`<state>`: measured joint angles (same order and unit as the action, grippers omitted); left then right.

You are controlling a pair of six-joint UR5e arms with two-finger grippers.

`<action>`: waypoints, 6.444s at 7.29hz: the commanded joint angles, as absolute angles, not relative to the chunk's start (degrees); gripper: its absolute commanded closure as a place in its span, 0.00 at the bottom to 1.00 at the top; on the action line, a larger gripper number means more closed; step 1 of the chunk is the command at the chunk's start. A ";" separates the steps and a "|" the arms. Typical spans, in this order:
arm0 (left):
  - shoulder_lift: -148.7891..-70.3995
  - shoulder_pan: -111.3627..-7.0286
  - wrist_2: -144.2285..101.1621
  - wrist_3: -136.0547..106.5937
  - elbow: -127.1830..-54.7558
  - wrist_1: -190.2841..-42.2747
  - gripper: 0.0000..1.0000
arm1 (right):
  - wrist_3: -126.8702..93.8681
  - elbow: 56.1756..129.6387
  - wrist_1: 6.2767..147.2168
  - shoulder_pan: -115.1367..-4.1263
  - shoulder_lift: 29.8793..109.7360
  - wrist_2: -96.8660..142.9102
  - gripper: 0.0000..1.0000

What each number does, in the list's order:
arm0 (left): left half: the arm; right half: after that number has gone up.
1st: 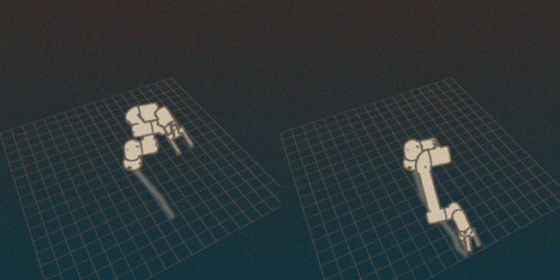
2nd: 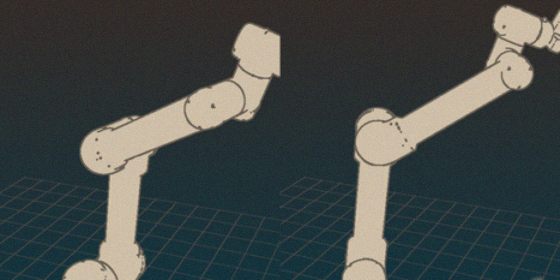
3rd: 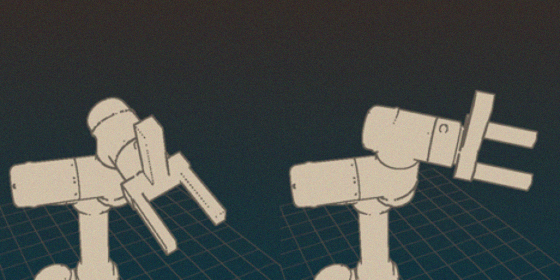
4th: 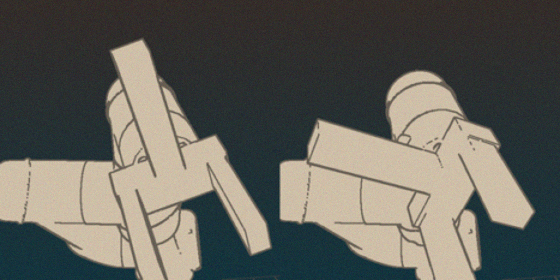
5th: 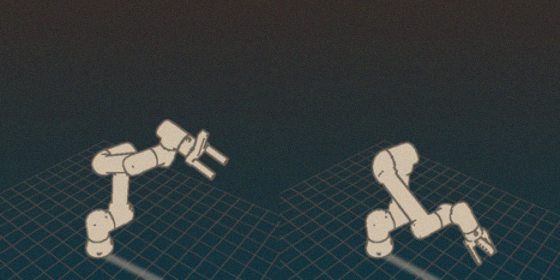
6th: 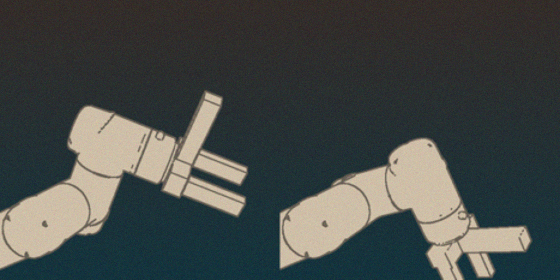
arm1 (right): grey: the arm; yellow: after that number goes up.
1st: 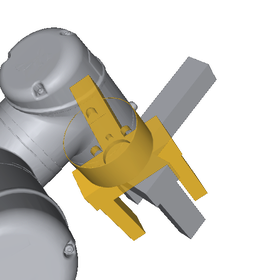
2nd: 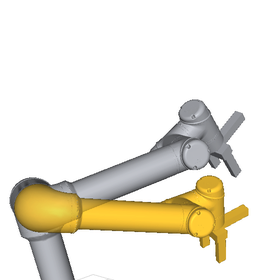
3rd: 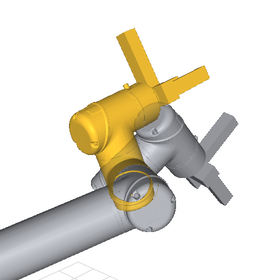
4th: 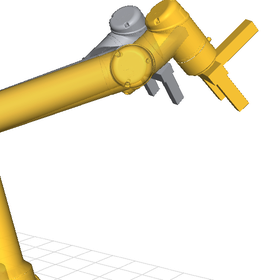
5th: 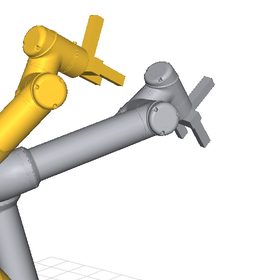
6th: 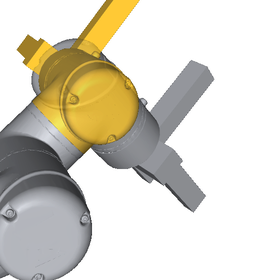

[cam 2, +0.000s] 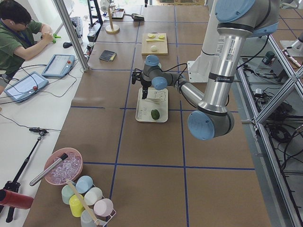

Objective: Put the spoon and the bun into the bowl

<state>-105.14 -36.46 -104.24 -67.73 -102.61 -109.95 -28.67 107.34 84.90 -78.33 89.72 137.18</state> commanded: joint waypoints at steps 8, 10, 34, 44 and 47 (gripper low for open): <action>-104.51 -33.57 -104.24 -68.03 -101.25 -109.60 0.38 | -39.20 110.04 84.90 -71.10 86.04 134.83 0.00; -104.41 -33.49 -104.24 -68.03 -101.16 -109.60 0.41 | -39.20 110.04 84.90 -70.75 86.04 133.95 0.00; -115.31 -34.19 -103.89 -102.66 -105.65 -109.34 1.00 | -68.29 106.97 69.43 -30.85 79.02 102.39 0.08; -122.95 -31.74 -102.22 -109.51 -99.05 -109.42 1.00 | -67.85 106.96 69.70 -31.99 78.22 103.09 1.00; -127.87 -28.75 -98.90 -112.32 -94.31 -109.69 1.00 | -67.68 108.11 69.79 -32.96 78.14 103.80 1.00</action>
